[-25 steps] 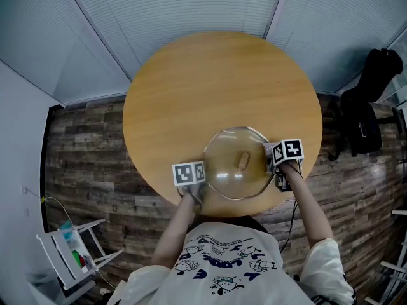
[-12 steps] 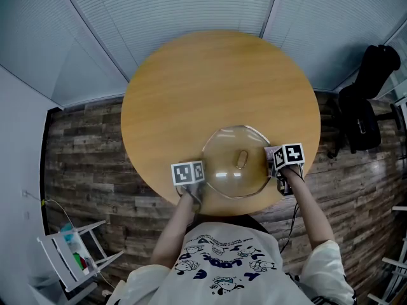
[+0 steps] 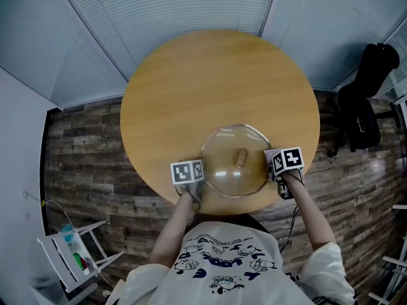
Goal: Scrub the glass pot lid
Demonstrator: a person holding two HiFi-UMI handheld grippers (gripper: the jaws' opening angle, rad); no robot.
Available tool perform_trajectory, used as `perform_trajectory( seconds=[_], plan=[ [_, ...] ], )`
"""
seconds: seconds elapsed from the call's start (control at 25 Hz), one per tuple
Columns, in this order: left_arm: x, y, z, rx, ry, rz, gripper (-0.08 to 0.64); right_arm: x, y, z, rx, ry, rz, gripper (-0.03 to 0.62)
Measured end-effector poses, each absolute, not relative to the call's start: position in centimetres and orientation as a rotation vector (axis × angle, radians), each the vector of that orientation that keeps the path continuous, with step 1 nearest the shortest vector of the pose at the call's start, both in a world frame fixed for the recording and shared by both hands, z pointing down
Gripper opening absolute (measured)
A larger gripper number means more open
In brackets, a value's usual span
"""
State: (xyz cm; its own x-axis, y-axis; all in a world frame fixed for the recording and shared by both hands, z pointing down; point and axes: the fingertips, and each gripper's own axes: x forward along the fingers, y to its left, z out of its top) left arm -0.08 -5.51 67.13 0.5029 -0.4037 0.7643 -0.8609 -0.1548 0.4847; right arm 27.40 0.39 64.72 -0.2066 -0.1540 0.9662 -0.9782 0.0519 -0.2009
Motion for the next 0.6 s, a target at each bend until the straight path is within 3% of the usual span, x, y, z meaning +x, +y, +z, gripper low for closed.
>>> perform_trajectory(
  seconds=[0.6],
  plan=[
    [0.0,-5.5,67.0,1.761,-1.075,0.582,0.057,25.8,1.6,64.2,1.169,-1.598,1.144,0.075]
  ],
)
